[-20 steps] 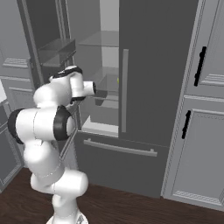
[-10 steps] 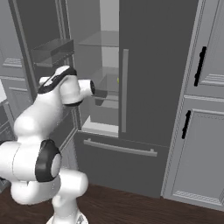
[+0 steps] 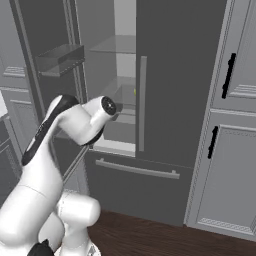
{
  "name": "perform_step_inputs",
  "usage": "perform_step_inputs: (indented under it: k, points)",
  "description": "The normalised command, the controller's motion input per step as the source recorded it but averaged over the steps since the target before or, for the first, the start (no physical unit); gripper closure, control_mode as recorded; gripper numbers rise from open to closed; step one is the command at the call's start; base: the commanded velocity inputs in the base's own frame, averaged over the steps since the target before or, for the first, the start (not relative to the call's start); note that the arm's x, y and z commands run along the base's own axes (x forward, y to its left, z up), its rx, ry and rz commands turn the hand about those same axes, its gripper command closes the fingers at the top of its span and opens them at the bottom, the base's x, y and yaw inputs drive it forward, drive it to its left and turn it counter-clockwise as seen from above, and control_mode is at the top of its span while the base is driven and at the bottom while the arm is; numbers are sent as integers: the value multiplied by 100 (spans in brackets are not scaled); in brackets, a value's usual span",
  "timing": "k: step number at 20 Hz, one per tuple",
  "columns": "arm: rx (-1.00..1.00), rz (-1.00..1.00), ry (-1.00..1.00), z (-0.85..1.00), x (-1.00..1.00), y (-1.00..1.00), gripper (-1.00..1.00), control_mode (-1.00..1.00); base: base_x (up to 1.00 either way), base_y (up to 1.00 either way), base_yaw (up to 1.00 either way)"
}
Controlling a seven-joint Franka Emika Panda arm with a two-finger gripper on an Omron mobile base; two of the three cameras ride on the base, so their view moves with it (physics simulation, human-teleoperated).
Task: Grab a lemon wedge from the fridge and one ice cube from the ice bowl, and put them in the glass of lemonade.
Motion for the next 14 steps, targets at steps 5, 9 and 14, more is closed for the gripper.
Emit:
perform_step_inputs:
  k: [5, 9, 14]
  points:
    - [-52, -27, -5, -3, -71, -99, -100, -100, 0, 0, 0]
    - [-50, -33, -23, 0, 4, -85, -100, -100, 0, 0, 0]
    - [-34, -36, -26, 20, 72, -37, -100, -100, 0, 0, 0]
